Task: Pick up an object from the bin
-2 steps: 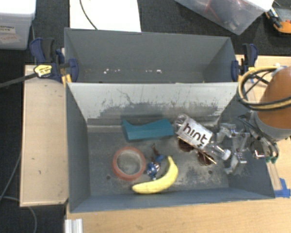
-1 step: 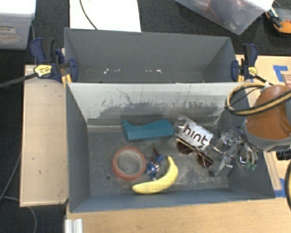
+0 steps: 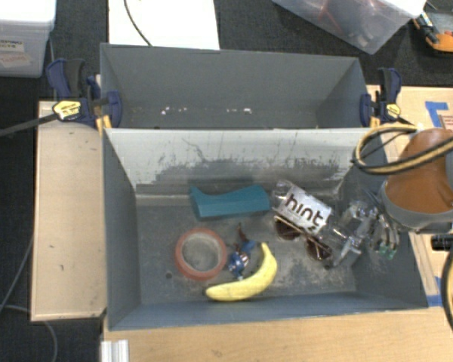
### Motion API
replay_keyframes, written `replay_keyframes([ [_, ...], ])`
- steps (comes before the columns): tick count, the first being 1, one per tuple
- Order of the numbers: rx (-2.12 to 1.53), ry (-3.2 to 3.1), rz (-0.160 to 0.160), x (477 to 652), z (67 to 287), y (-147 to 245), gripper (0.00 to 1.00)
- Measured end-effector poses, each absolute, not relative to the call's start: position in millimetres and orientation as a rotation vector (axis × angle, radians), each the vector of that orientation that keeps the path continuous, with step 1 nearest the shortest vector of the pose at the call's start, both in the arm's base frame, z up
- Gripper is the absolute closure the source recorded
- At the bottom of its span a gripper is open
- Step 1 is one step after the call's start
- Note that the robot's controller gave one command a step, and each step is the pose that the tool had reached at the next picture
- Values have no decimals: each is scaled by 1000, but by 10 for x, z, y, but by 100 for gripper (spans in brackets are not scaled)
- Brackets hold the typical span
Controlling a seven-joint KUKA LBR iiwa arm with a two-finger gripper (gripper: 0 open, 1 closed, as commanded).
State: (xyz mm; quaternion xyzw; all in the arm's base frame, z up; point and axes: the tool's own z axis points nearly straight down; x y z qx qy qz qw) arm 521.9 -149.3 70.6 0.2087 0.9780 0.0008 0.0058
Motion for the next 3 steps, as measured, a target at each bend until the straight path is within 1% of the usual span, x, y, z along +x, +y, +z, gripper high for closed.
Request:
replay_keyframes([
  [1, 477, 3104, 1, 5173, 705, -1439, 0],
  [2, 730, 3047, 3, 5133, 702, -1250, 0],
  [3, 505, 3091, -2, 5179, 711, -1434, 100],
])
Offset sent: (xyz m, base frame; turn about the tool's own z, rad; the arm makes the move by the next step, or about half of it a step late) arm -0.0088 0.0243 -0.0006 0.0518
